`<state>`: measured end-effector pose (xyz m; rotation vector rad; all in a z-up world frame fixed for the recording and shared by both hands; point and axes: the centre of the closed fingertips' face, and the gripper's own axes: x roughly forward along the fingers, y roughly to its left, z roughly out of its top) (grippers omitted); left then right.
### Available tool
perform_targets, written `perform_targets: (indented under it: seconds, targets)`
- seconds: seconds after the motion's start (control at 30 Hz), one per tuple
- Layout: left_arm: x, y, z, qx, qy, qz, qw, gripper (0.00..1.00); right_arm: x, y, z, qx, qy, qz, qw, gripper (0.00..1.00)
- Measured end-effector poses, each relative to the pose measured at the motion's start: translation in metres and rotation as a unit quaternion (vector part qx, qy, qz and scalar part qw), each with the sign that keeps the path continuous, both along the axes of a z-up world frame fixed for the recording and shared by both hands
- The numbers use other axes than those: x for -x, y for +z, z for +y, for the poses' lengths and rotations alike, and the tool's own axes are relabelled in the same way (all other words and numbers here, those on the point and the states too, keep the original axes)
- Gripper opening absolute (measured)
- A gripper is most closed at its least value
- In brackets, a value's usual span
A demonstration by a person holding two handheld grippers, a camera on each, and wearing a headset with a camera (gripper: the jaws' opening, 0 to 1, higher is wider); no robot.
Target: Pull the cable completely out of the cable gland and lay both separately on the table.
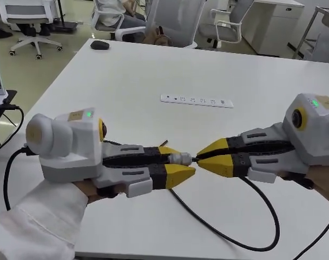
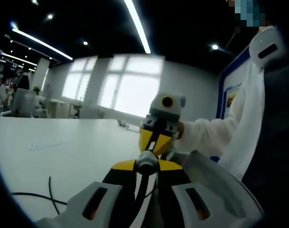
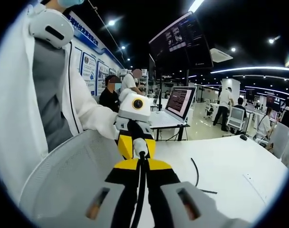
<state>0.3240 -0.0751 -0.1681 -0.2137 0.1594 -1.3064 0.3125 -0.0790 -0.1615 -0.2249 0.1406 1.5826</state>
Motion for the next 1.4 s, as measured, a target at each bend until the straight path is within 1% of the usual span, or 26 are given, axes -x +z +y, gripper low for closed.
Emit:
perform_targets:
  seconds: [0.17, 0.5, 0.67, 0.83, 0.97, 1.1, 1.23, 1.3, 1.4]
  targets:
    - [0.0, -0.001, 0.0, -0.002, -0.001, 0.001, 1.0, 0.17, -0.001, -0.006, -0.01, 0.012, -0.009, 0.001, 0.9999, 0.04]
    - [-0.001, 0.0, 0.001, 0.001, 0.003, 0.002, 1.0, 0.17, -0.007, -0.017, -0.037, 0.023, -0.039, 0.012, 0.9989, 0.04]
    - [-0.002, 0.0, 0.001, 0.001, 0.005, 0.003, 1.0, 0.17, -0.01, -0.025, -0.051, 0.03, -0.056, 0.019, 0.9978, 0.04]
    - [-0.003, 0.001, 0.002, 0.003, 0.007, 0.005, 1.0, 0.17, -0.013, -0.031, -0.062, 0.037, -0.07, 0.023, 0.9966, 0.04]
    - [-0.003, 0.001, 0.002, 0.004, 0.008, 0.006, 0.9999, 0.17, -0.014, -0.036, -0.068, 0.038, -0.081, 0.029, 0.9956, 0.04]
    - [-0.002, -0.001, 0.001, 0.001, 0.005, 0.01, 0.9999, 0.17, -0.012, -0.037, -0.068, 0.042, -0.082, 0.03, 0.9953, 0.04]
    - [-0.002, -0.005, 0.0, -0.012, 0.006, 0.007, 0.9999, 0.17, -0.012, -0.039, -0.068, 0.053, -0.083, 0.029, 0.9947, 0.04]
    - [-0.001, -0.004, 0.0, -0.011, 0.006, 0.005, 0.9999, 0.17, -0.013, -0.036, -0.068, 0.056, -0.087, 0.024, 0.9944, 0.04]
    - [-0.001, -0.004, 0.0, -0.012, 0.005, 0.005, 0.9999, 0.17, -0.014, -0.025, -0.064, 0.045, -0.086, 0.019, 0.9951, 0.05]
